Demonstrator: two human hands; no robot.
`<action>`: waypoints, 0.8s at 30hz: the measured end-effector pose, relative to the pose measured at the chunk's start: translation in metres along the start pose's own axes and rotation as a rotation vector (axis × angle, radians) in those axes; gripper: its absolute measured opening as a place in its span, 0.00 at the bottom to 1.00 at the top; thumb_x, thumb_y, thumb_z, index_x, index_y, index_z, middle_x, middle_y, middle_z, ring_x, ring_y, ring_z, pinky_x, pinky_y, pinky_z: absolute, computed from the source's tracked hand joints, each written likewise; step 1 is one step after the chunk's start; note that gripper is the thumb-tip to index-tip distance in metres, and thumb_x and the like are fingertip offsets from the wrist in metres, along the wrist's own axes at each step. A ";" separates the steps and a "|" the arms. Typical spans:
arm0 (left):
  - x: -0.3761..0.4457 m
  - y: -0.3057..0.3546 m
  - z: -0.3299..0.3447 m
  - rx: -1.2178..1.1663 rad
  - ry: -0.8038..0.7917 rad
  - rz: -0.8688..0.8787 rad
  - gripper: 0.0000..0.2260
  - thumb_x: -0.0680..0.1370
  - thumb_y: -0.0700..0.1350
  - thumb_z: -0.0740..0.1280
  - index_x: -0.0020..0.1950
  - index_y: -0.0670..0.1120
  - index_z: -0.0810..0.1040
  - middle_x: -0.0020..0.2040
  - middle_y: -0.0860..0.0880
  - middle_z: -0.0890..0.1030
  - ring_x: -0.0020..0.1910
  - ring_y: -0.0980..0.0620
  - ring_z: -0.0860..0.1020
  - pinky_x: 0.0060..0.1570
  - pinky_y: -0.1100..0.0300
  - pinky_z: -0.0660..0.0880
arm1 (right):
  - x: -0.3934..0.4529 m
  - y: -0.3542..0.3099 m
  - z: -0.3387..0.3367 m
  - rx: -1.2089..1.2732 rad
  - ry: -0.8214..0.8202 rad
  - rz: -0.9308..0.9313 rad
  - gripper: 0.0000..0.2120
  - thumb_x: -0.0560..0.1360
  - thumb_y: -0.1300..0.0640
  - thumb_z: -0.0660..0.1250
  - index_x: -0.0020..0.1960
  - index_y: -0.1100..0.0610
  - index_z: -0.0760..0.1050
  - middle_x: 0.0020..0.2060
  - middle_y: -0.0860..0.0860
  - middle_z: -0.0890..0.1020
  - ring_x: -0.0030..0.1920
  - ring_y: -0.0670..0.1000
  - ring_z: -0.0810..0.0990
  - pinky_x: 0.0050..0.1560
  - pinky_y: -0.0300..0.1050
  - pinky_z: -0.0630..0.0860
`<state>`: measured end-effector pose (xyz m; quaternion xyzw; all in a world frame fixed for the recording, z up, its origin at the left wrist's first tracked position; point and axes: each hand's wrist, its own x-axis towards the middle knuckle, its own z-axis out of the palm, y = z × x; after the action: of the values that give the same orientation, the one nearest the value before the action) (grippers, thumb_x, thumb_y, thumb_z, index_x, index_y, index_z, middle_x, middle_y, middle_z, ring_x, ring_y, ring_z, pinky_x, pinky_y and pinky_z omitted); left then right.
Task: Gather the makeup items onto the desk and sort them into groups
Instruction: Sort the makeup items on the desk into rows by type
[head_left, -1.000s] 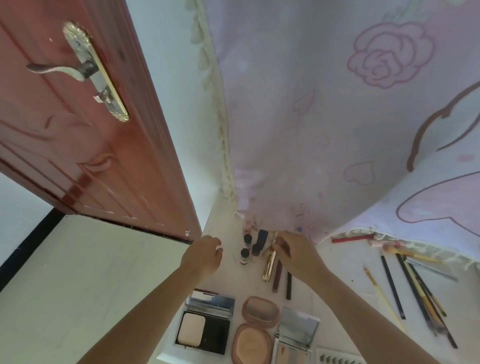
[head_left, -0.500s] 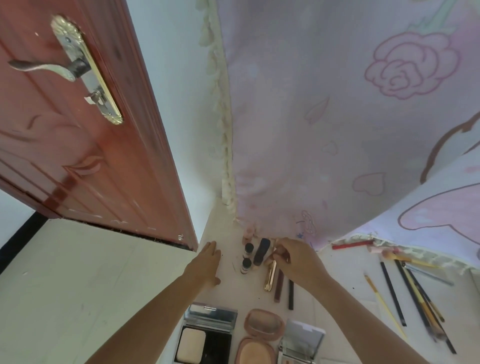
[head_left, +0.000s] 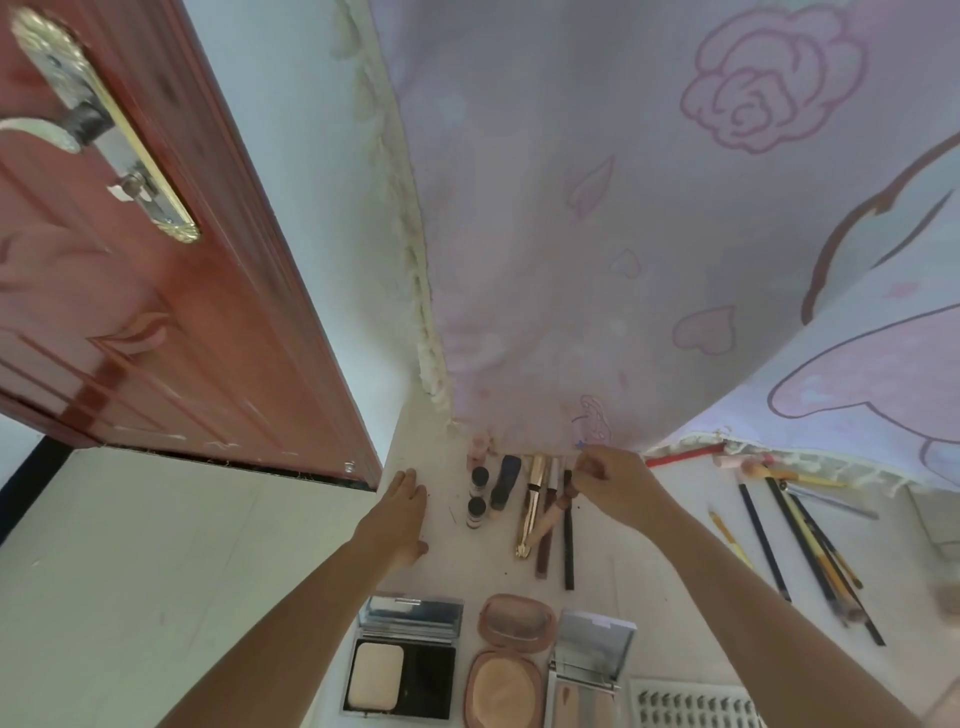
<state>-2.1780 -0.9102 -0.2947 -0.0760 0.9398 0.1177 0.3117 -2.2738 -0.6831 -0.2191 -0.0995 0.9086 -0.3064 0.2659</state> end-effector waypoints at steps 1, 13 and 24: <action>0.000 0.000 0.001 0.005 -0.002 -0.003 0.35 0.77 0.47 0.64 0.74 0.39 0.45 0.76 0.43 0.41 0.75 0.47 0.41 0.72 0.55 0.53 | 0.002 0.004 -0.004 0.004 -0.024 0.037 0.07 0.71 0.64 0.61 0.35 0.59 0.70 0.29 0.49 0.70 0.28 0.45 0.67 0.24 0.28 0.64; -0.004 0.003 -0.003 0.079 -0.058 -0.013 0.35 0.78 0.47 0.61 0.74 0.38 0.42 0.75 0.41 0.39 0.75 0.45 0.39 0.72 0.54 0.53 | 0.045 0.040 0.011 0.003 -0.103 0.339 0.07 0.71 0.63 0.61 0.35 0.57 0.67 0.28 0.51 0.68 0.24 0.47 0.66 0.22 0.36 0.63; -0.008 0.006 0.003 0.185 -0.149 -0.010 0.33 0.81 0.53 0.51 0.72 0.36 0.34 0.73 0.39 0.32 0.73 0.43 0.34 0.73 0.52 0.41 | 0.036 0.052 0.034 -0.056 0.001 0.229 0.06 0.76 0.60 0.59 0.52 0.59 0.66 0.42 0.50 0.72 0.44 0.50 0.72 0.44 0.40 0.71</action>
<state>-2.1718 -0.9029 -0.2912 -0.0428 0.9205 0.0341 0.3869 -2.2860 -0.6715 -0.2886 -0.0025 0.9223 -0.2486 0.2959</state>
